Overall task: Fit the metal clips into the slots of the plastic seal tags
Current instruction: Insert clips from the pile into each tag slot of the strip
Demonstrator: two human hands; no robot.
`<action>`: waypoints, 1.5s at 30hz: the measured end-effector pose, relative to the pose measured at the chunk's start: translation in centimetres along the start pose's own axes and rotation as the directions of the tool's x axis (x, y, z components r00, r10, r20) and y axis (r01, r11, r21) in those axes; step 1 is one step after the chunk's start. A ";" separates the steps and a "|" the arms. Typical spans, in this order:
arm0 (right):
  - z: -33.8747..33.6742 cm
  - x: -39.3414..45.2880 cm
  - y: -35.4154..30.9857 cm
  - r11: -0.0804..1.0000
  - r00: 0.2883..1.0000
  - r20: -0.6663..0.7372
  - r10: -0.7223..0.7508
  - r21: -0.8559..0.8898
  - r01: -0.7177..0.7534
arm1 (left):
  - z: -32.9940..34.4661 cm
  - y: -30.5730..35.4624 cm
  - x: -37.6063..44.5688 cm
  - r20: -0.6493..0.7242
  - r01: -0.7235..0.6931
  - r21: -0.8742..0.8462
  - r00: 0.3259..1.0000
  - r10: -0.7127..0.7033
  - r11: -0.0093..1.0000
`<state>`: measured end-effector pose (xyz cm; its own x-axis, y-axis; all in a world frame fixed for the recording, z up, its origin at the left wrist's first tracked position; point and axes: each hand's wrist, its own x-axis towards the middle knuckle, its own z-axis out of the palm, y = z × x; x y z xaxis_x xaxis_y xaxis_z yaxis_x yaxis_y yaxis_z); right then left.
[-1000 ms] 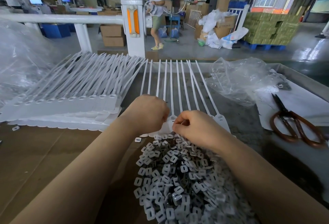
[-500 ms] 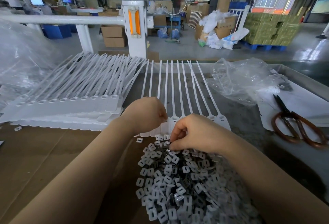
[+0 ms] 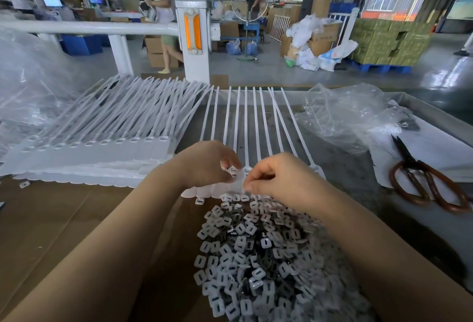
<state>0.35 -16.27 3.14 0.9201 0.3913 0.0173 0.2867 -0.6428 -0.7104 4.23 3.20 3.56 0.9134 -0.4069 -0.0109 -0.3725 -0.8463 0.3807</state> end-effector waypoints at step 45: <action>0.4 0.6 0.0 0.972 0.905 -0.415 0.091 0.234 0.009 | -0.8 1.5 -0.4 0.166 0.258 -0.785 0.964 -0.209 0.563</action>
<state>0.80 -15.80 2.90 0.9699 0.0226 0.2425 0.2246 -0.4672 -0.8552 3.49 2.41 4.89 0.9308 -0.2724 -0.2439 0.1547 -0.3112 0.9377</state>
